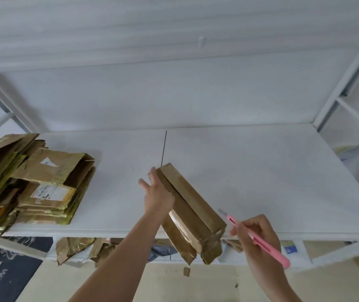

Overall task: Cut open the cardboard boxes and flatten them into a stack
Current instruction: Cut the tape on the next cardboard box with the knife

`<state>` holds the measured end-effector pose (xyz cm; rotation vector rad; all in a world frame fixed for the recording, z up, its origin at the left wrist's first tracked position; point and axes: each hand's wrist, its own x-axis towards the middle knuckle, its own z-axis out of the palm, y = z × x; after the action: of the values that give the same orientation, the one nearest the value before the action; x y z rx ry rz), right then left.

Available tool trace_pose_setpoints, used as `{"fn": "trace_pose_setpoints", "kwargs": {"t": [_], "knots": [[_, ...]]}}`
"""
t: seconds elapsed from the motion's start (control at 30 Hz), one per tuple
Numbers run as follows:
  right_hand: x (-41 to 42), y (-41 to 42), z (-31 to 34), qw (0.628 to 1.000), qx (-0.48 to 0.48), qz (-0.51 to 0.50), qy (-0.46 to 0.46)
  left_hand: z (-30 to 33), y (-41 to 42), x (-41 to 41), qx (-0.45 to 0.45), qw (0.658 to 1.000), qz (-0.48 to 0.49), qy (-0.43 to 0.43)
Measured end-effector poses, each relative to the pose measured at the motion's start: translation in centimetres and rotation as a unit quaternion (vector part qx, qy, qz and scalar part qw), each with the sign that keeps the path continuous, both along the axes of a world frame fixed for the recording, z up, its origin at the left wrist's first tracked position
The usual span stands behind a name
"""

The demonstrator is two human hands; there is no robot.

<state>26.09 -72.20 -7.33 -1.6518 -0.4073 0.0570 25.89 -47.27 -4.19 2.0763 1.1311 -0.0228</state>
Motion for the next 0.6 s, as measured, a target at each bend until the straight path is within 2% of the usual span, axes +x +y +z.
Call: {"fn": "trace_pose_setpoints", "kwargs": {"t": [0.07, 0.1, 0.17, 0.27, 0.4, 0.6], "knots": [[0.4, 0.7, -0.2, 1.000, 0.008, -0.009, 0.023, -0.9, -0.4, 0.2, 0.146, 0.972, -0.174, 0.055], [0.4, 0.8, -0.5, 0.999, 0.025, -0.017, 0.031, -1.3, -0.2, 0.5, 0.173, 0.954, -0.234, 0.077], [0.3, 0.9, -1.2, 0.996, 0.061, -0.018, 0.058, -1.8, -0.2, 1.1, 0.162, 0.938, -0.285, 0.114], [-0.2, 2.6, -1.0, 0.992, 0.078, -0.035, 0.090, -1.4, -0.9, 1.7, 0.140, 0.932, -0.280, 0.183], [0.1, 3.6, -1.1, 0.996, 0.069, -0.015, 0.060, -0.1, -1.9, 1.6, 0.153, 0.935, -0.232, 0.222], [4.6, 6.6, 0.9, 0.996, 0.076, -0.006, 0.047, 0.7, -0.5, 1.0, 0.188, 0.948, -0.147, 0.209]]}}
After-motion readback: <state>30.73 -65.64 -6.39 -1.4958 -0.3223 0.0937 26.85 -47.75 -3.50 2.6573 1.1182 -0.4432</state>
